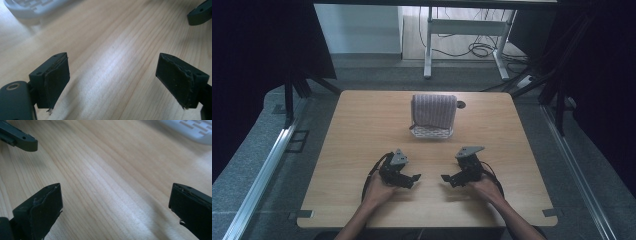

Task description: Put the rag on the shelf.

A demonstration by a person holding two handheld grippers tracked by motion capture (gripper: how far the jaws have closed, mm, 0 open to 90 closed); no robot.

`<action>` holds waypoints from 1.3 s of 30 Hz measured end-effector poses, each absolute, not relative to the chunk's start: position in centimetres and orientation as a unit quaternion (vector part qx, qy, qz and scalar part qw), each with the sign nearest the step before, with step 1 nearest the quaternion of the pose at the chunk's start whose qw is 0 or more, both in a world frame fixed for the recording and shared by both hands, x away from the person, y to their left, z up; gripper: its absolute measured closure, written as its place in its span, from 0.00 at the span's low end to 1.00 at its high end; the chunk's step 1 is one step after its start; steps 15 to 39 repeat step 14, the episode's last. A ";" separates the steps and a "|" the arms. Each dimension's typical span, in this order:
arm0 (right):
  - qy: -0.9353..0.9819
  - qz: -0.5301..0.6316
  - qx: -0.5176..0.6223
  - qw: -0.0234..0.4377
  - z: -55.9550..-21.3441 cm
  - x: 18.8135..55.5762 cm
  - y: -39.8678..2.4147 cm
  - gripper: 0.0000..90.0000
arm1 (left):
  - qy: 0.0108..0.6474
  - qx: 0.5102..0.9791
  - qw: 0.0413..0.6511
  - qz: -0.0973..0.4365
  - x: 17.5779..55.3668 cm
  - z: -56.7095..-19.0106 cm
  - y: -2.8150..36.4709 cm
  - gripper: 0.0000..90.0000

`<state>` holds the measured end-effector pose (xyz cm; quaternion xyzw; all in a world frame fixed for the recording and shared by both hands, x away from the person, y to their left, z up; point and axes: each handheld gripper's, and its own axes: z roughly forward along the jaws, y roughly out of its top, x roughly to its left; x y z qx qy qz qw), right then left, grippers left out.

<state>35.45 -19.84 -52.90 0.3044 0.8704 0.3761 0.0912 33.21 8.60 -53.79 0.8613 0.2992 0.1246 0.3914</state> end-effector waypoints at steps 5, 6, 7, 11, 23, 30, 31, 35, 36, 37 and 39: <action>0.875 0.367 0.302 0.090 -53.9 35.4 -19.9 0.00 | 0.290 0.879 0.350 0.143 32.9 -54.3 7.7 0.13; 0.875 0.365 0.301 0.105 -54.4 35.5 -20.1 0.00 | 0.296 0.878 0.351 0.137 33.0 -54.3 7.7 0.13; 0.875 0.365 0.301 0.105 -54.4 35.5 -20.1 0.00 | 0.296 0.878 0.351 0.137 33.0 -54.3 7.7 0.13; 0.879 0.355 0.295 0.120 -54.5 35.4 -19.9 0.00 | 0.326 0.871 0.349 0.117 33.5 -54.4 8.0 0.12; 0.879 0.355 0.296 0.120 -54.5 35.3 -19.9 0.00 | 0.330 0.869 0.349 0.119 33.6 -54.4 8.0 0.12; 0.879 0.355 0.296 0.120 -54.5 35.3 -19.9 0.00 | 0.330 0.869 0.349 0.119 33.6 -54.4 8.0 0.12; 0.879 0.355 0.296 0.120 -54.5 35.3 -19.9 0.00 | 0.330 0.869 0.349 0.119 33.6 -54.4 8.0 0.12; 0.879 0.355 0.296 0.120 -54.5 35.3 -19.9 0.00 | 0.330 0.869 0.349 0.119 33.6 -54.4 8.0 0.12; 0.879 0.355 0.296 0.120 -54.5 35.3 -19.9 0.00 | 0.330 0.869 0.349 0.119 33.6 -54.4 8.0 0.12; 0.879 0.355 0.296 0.120 -54.5 35.3 -19.9 0.00 | 0.330 0.869 0.349 0.119 33.6 -54.4 8.0 0.12; 0.879 0.355 0.296 0.120 -54.5 35.3 -19.9 0.00 | 0.330 0.869 0.349 0.119 33.6 -54.4 8.0 0.12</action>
